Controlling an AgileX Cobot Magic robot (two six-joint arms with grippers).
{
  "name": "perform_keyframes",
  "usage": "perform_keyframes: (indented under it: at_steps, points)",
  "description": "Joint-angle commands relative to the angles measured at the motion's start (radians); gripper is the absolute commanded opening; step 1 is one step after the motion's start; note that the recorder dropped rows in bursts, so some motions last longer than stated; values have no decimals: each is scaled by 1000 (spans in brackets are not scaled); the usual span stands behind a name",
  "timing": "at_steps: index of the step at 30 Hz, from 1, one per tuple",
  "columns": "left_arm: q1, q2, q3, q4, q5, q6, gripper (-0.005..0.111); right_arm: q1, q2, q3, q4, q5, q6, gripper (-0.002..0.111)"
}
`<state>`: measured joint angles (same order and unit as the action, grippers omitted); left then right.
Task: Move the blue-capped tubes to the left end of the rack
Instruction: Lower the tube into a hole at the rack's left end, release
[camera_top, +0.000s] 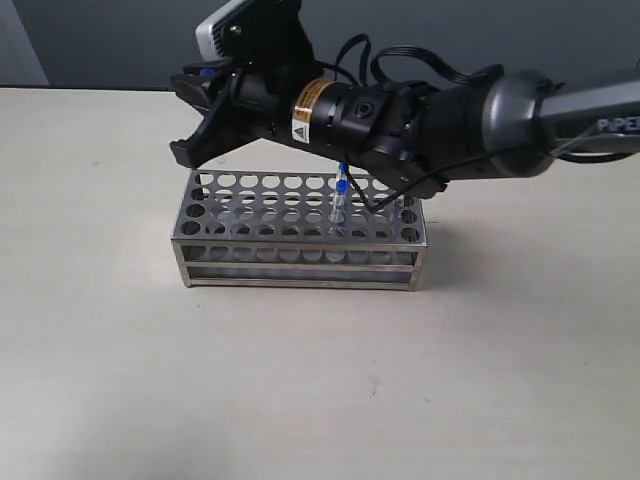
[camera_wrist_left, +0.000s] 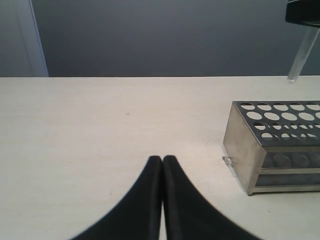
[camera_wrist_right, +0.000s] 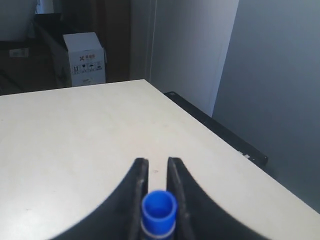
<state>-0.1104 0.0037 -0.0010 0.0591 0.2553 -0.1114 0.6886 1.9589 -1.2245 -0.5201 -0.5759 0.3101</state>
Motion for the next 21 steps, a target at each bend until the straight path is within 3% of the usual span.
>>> perform_keyframes:
  at_steps: [1, 7, 13, 21]
  points:
    - [1, -4, 1, 5, -9, -2, 0, -1, 99, -119, -77, 23, 84, -1]
    - [1, -4, 1, 18, -9, -2, 0, -1, 189, -215, -109, 35, 136, -1]
    - [1, -4, 1, 163, -9, -2, 0, -1, 253, -237, -123, 74, 138, -1]
    - [1, -4, 1, 163, 2, 0, 0, -1, 300, -237, -121, 74, 170, -1]
